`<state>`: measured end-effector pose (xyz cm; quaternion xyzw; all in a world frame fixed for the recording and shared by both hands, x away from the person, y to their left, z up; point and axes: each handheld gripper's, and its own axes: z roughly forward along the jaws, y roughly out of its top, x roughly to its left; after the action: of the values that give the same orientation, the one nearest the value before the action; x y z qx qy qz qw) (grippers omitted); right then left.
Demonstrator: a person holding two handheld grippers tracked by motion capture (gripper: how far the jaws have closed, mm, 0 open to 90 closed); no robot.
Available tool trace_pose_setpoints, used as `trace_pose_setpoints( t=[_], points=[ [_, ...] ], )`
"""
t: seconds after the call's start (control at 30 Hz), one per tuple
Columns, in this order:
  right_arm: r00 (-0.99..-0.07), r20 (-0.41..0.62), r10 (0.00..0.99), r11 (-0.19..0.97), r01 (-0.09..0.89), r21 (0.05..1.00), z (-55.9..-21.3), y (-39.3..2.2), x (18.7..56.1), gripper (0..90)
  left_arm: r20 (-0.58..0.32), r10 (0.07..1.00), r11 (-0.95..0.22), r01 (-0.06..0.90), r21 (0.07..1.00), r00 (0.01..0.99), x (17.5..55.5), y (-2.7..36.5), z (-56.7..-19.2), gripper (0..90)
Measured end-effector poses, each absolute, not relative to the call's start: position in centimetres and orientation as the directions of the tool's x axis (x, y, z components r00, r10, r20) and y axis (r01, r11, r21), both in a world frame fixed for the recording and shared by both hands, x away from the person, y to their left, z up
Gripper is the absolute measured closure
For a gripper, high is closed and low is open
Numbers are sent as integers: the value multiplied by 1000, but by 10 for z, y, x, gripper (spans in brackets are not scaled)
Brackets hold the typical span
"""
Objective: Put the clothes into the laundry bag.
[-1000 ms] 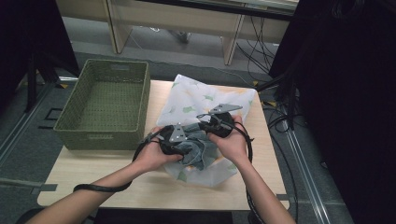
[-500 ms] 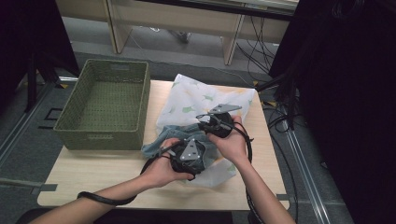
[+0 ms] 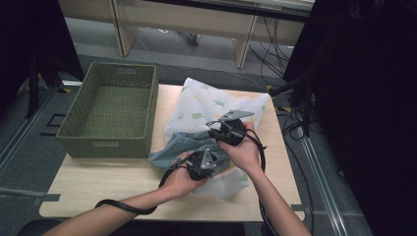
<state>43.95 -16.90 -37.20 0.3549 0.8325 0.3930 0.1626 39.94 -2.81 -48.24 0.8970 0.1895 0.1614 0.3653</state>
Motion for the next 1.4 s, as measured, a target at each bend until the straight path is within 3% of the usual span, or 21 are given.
trace_pose_setpoints(
  t=[0.1,0.57,0.97,1.07,1.3,1.4],
  points=[
    [-700,4,714,442,456,772,-372,-168,440,897,126,468,-644,239,727,875,402,-24,-481,866],
    [-698,-12,716,419,417,807,-360,-164,434,898,161,587,-516,214,830,793,432,2,-431,875],
    [-684,13,729,406,448,796,-367,-167,438,897,152,572,-538,229,811,806,444,-15,-474,848],
    [-678,23,735,403,463,789,-370,-169,440,897,143,539,-547,216,809,830,444,-15,-473,767],
    [-673,20,739,403,465,788,-371,-173,442,897,122,482,-522,172,835,868,425,3,-448,391],
    [-673,17,740,404,464,788,-371,-174,442,897,144,511,-526,176,832,848,413,24,-429,335]
  ],
)
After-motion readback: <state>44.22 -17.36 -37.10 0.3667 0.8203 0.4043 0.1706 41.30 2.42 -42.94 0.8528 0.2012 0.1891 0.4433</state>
